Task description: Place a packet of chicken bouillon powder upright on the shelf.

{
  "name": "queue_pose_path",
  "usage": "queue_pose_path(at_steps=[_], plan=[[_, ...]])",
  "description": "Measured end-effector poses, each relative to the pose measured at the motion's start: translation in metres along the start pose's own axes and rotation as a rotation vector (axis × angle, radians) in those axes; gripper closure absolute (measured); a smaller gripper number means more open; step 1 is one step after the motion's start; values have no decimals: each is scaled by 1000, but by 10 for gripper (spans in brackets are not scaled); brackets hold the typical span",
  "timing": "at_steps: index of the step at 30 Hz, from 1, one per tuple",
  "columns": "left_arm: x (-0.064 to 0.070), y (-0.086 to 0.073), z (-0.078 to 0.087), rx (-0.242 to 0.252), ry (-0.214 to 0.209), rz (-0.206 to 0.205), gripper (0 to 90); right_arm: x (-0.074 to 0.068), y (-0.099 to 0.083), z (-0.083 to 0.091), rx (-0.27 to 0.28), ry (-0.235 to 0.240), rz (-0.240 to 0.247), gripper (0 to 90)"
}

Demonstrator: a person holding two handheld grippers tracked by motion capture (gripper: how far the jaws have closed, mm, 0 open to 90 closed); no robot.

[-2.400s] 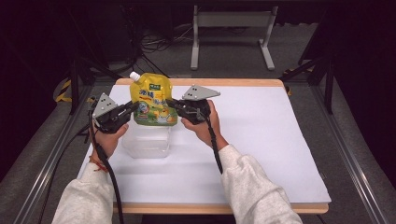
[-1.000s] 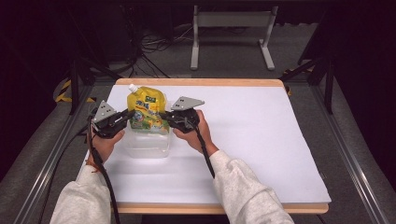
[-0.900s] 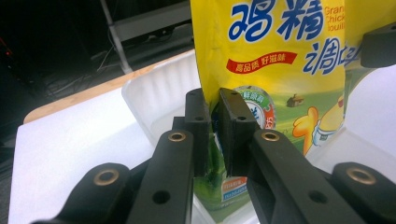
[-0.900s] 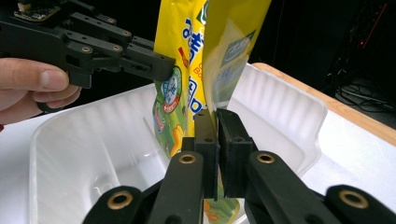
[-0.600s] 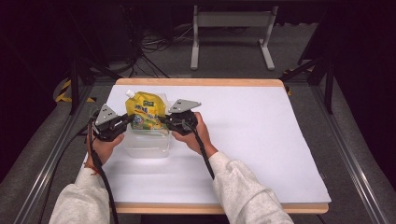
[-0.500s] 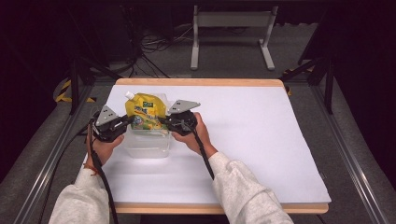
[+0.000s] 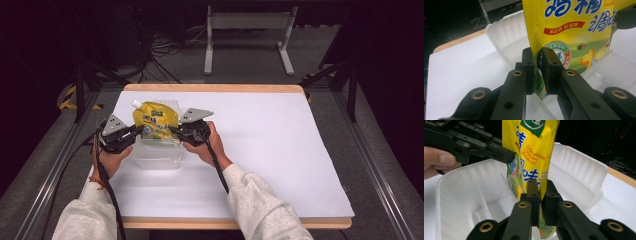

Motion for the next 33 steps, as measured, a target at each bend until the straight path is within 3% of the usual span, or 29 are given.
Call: queue_pose_path(at_steps=[5,11,16,24,29,31,33], plan=[[2,1,3,14,41,4,775,1,0,5,-25,-12,24,831],[4,6,13,60,47,15,753,6,2,15,-15,-22,22,813],[6,7,18,64,62,2,732,7,2,22,-21,-30,43,815],[9,16,33,131,52,39,672,11,3,28,-1,-37,33,820],[15,11,35,113,50,30,639,11,3,30,-3,-33,39,823],[18,9,37,116,74,17,623,12,3,32,-4,-34,43,823],[21,6,39,113,64,20,623,12,3,33,-3,-34,41,823]])
Point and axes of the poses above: each handheld gripper's, and its own axes: z roughly backward along the jaws, y roughly out of its top, x roughly to its right, the point moved 8 cm from there along -z, roughly forward along the jaws, and after that the axes turned 13 degrees about z, right-handed, at the moved point
